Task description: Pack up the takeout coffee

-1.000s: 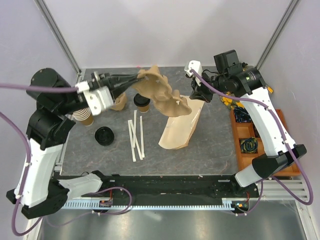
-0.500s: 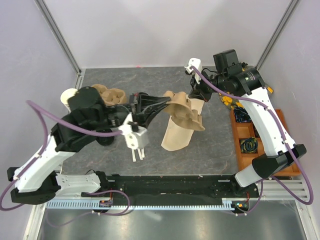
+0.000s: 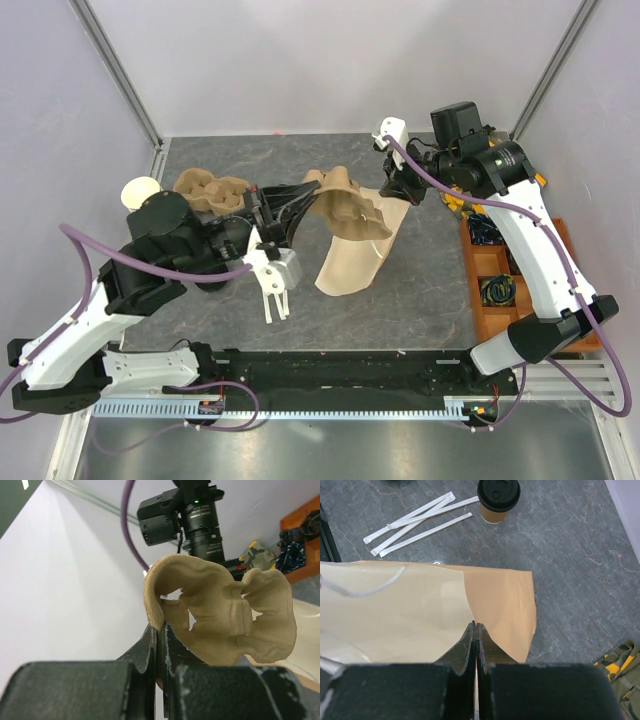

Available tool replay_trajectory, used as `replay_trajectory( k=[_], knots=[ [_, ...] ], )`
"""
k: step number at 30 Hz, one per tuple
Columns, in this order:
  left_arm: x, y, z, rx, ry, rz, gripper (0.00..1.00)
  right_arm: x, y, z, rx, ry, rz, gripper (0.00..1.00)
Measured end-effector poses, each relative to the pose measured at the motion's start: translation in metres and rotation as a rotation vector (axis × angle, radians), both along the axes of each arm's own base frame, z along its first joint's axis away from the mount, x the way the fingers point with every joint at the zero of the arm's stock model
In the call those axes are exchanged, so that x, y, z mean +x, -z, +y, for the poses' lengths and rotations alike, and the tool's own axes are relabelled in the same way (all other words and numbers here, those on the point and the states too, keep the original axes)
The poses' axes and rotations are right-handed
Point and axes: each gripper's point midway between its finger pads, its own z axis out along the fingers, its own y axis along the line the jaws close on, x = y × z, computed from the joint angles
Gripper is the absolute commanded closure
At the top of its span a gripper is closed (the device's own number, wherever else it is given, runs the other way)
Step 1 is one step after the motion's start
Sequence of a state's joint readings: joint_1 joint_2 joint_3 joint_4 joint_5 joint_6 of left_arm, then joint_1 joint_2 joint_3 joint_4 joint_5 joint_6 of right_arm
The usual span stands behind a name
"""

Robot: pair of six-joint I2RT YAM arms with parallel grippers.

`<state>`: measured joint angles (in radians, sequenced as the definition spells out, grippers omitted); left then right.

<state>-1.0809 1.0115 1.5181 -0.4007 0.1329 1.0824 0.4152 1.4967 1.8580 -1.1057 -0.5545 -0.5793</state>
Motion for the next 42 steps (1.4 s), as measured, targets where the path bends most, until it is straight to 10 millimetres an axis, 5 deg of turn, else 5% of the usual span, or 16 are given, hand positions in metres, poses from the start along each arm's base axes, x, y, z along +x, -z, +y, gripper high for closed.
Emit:
replay_trajectory(
  k=[16,42],
  knots=[
    [0.026,0.004,0.017,-0.015,-0.175,0.015,0.98,0.004,0.002,-0.003,0.014,0.07,0.01,1.0],
    [0.034,-0.013,0.036,-0.083,-0.265,0.007,0.98,0.012,0.012,-0.007,0.007,0.111,-0.012,1.0]
  ],
)
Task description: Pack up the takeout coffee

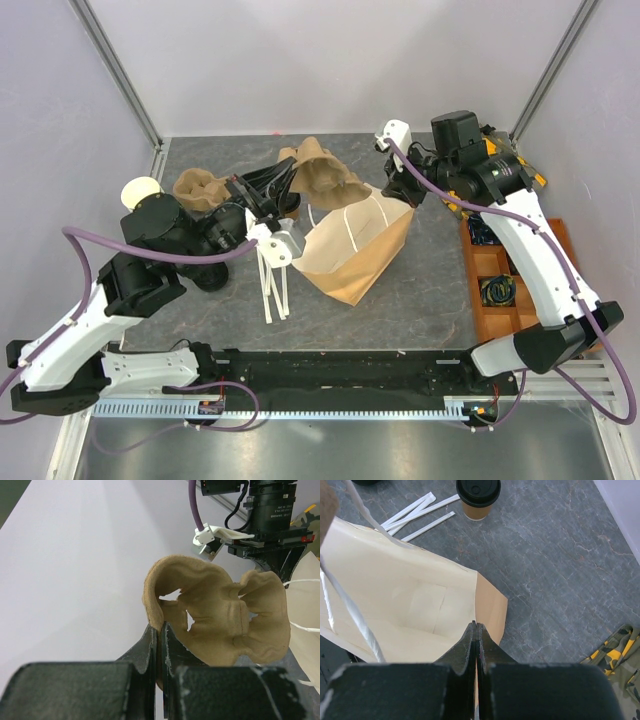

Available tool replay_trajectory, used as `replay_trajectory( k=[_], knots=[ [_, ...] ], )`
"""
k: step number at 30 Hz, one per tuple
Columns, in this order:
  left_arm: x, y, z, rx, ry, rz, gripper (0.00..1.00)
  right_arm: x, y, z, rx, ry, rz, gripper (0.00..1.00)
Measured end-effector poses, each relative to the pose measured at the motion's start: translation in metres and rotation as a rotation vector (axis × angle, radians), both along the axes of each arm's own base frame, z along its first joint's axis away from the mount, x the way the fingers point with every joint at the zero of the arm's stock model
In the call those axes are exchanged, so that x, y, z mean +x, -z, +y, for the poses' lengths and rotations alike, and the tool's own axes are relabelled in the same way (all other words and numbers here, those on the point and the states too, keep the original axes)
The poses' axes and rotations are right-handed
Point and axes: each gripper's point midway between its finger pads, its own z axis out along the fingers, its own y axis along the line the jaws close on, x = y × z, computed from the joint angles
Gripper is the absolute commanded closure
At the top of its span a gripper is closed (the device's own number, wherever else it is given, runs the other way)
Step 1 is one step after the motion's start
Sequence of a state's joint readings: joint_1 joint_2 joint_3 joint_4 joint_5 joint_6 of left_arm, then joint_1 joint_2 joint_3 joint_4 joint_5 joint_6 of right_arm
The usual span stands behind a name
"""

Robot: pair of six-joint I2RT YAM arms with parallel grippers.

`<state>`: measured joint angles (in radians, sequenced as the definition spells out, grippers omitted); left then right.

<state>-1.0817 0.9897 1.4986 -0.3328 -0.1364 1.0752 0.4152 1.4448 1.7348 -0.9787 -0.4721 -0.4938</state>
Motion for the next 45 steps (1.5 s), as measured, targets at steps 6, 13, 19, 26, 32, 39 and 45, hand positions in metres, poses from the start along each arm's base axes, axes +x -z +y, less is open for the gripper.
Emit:
replay_trajectory(
  k=[6,13,19,26,32,39,45],
  knots=[
    [0.005,-0.003,0.005,-0.014,-0.029,-0.004,0.98,-0.002,0.005,-0.002,-0.002,0.001,-0.008,1.0],
    [0.008,-0.005,0.008,-0.021,-0.045,-0.007,0.98,0.0,0.003,-0.001,0.003,0.002,-0.019,1.0],
    [0.003,0.008,0.0,0.03,0.005,0.002,0.98,-0.001,0.002,0.0,0.012,0.005,-0.011,1.0],
    [0.001,0.038,-0.019,0.131,0.07,0.028,0.98,-0.004,0.001,0.003,0.033,0.002,0.009,1.0],
    [-0.013,0.067,-0.038,0.235,0.17,0.037,0.98,-0.006,0.0,0.005,0.044,-0.008,0.013,1.0],
    [-0.031,0.092,-0.051,0.352,0.273,0.026,0.98,-0.011,-0.01,0.012,0.068,-0.056,-0.001,1.0],
    [-0.038,0.12,-0.064,0.445,0.317,0.073,0.98,-0.022,-0.01,0.021,0.073,-0.147,-0.009,1.0]
  ],
)
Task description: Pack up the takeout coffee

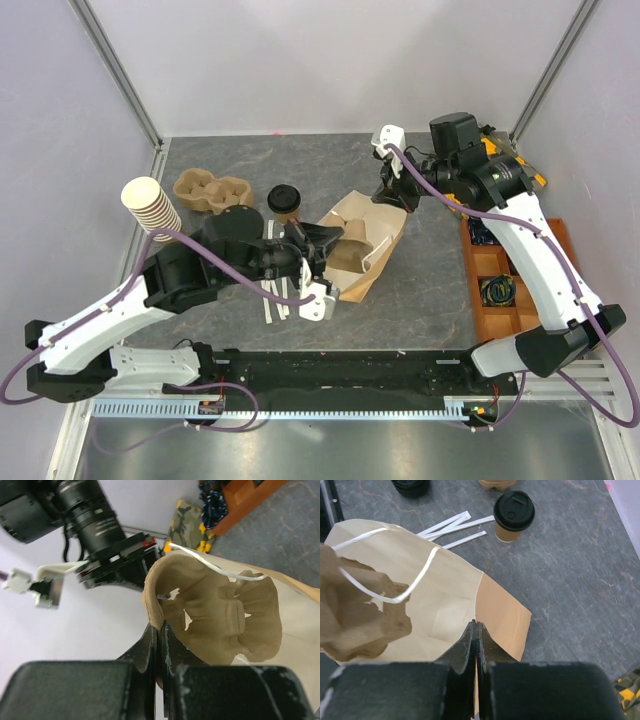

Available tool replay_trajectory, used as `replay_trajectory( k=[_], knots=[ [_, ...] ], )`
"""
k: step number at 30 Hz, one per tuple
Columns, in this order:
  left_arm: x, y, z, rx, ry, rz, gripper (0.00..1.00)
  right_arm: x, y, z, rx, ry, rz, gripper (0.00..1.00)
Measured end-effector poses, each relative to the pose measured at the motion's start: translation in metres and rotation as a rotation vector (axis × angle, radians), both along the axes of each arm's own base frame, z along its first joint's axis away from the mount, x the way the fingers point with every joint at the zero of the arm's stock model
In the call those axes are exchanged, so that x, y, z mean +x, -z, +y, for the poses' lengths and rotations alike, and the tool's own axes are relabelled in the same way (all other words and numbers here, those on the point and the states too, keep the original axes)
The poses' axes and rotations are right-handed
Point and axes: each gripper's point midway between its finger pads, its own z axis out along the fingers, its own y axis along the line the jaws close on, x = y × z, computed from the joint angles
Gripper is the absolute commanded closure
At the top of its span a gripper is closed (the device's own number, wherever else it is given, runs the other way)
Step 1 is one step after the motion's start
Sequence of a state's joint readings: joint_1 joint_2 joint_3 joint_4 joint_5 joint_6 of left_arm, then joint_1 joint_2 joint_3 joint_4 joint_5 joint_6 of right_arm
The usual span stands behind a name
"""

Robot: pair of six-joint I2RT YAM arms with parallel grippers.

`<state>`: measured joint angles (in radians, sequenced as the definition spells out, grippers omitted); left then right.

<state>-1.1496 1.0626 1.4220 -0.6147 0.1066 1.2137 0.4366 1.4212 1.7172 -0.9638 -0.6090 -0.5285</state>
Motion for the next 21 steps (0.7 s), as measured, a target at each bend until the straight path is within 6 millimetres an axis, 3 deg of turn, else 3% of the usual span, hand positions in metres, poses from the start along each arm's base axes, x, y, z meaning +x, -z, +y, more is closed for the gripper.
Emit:
replay_trajectory(
  k=[9,14,21],
  knots=[
    [-0.01,0.031,-0.014,0.106,0.006,0.015,0.98,-0.018,-0.004,0.01,0.003,-0.107,-0.039,1.0],
    [-0.013,0.027,-0.016,0.103,0.003,0.001,0.98,-0.017,-0.002,0.011,-0.012,-0.095,-0.042,1.0],
    [-0.018,0.005,-0.017,0.094,0.017,-0.087,0.98,0.002,0.016,0.005,-0.068,-0.002,0.002,1.0]
  ],
)
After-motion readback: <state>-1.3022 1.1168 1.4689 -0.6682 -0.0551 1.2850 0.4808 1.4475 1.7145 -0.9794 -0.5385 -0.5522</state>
